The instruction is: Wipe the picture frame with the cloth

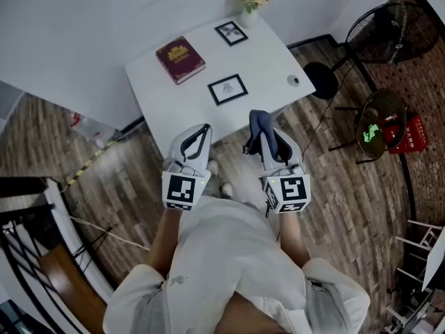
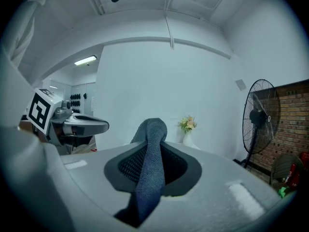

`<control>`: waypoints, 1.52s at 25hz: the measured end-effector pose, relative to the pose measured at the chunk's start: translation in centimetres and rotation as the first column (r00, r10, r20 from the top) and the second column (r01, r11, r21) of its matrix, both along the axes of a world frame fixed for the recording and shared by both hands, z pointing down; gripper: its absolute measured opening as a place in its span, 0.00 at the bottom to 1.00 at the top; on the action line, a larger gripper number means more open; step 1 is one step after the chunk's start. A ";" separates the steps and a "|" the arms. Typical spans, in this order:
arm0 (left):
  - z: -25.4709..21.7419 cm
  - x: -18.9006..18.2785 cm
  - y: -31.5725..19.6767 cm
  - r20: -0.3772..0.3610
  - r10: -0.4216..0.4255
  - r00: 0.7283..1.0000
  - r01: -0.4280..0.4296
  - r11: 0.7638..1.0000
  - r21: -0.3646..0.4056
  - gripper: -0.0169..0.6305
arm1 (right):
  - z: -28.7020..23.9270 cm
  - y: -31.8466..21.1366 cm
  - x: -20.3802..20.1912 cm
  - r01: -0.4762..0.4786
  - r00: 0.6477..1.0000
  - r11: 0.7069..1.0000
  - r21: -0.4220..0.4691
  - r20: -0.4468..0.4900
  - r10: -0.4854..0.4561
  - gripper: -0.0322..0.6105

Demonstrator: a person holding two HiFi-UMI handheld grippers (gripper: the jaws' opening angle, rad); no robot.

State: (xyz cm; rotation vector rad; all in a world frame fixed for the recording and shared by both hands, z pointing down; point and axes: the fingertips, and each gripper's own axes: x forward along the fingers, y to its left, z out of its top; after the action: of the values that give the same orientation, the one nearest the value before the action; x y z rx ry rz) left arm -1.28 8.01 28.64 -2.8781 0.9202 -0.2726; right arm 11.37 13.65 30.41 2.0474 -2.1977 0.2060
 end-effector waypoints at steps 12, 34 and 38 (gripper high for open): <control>2.0 1.7 -5.7 -0.003 0.001 1.000 -0.001 0.999 -0.037 0.06 | 1.4 -5.3 1.8 -0.012 1.000 0.999 -0.035 -0.011 0.012 0.15; 7.8 4.4 -18.2 -0.019 0.062 0.998 -0.064 0.981 -0.182 0.06 | 5.9 -16.2 4.3 -0.104 0.994 0.979 -0.175 -0.056 0.096 0.15; 9.9 4.7 -18.4 -0.004 0.076 0.997 -0.075 0.973 -0.217 0.06 | 7.0 -17.0 4.1 -0.094 0.995 0.975 -0.201 -0.061 0.083 0.15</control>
State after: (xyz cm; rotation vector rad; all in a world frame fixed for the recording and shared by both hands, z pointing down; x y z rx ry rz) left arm 3.45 -10.38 38.58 -3.1010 0.8258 -0.3945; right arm 15.48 -3.37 37.41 2.0154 -1.9667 0.3664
